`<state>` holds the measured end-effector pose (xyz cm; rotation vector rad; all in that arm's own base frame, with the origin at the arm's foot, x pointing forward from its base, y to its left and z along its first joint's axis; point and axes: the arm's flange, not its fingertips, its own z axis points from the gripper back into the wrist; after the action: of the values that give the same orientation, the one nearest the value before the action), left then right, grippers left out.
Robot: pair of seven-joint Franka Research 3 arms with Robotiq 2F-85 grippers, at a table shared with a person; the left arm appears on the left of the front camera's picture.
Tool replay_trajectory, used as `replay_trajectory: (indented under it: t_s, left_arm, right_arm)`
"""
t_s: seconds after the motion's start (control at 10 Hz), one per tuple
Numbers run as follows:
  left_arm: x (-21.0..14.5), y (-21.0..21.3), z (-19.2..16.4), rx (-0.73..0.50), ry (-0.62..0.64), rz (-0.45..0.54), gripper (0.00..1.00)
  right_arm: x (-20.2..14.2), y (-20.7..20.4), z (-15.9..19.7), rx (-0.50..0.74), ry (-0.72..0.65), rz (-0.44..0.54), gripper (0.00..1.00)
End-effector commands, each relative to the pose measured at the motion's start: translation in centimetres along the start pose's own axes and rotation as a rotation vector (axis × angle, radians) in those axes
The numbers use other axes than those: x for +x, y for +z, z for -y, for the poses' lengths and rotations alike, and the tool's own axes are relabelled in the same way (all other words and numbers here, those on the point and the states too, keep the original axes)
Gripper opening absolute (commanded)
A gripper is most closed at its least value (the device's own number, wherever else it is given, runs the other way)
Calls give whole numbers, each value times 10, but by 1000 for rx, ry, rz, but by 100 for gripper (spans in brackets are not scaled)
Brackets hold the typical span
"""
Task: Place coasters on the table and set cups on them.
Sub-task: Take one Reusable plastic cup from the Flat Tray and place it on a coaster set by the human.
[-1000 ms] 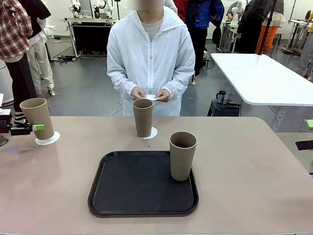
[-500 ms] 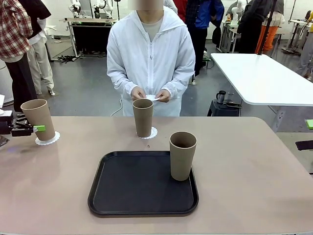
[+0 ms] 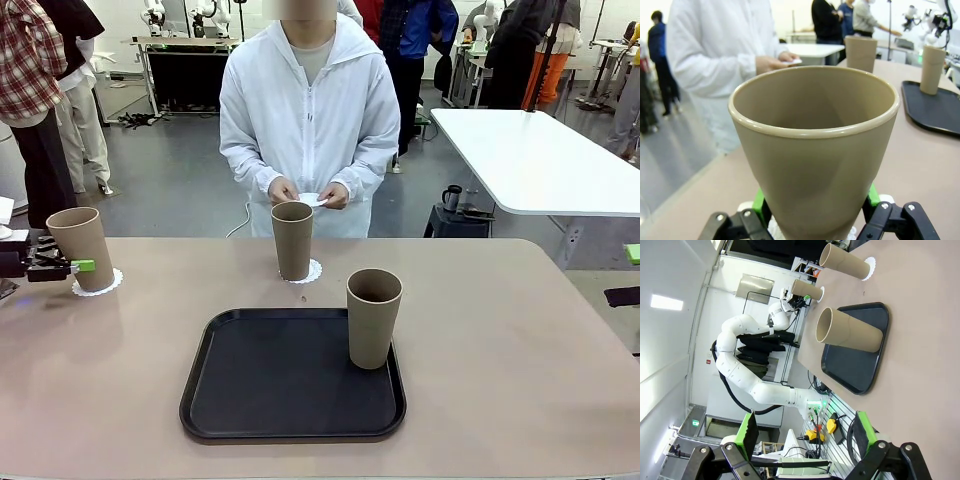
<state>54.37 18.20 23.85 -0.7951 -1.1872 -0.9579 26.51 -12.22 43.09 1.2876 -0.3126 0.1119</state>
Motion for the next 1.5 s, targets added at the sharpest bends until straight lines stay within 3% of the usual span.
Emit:
replay_trajectory:
  t_s: [0.0, 0.1, 0.4, 0.9, 1.1, 1.4]
  left_arm:
    - [0, 2, -5, -14, -22, 19, 84]
    - [-1, 2, -5, -21, -21, 18, 100]
    - [0, 6, -3, -39, -19, -42, 100]
    - [6, 17, -3, 15, 13, -274, 100]
    - [28, 35, 7, 74, 30, -379, 100]
    - [94, 82, 37, 196, 114, -656, 100]
  right_arm:
    - [1, 1, 0, 14, 16, 3, 100]
    - [1, 1, 0, 14, 16, 3, 100]
    - [1, 1, 0, 14, 16, 3, 100]
    - [1, 1, 0, 14, 16, 3, 100]
    - [1, 1, 0, 14, 16, 3, 100]
    - [1, 1, 0, 14, 16, 3, 100]
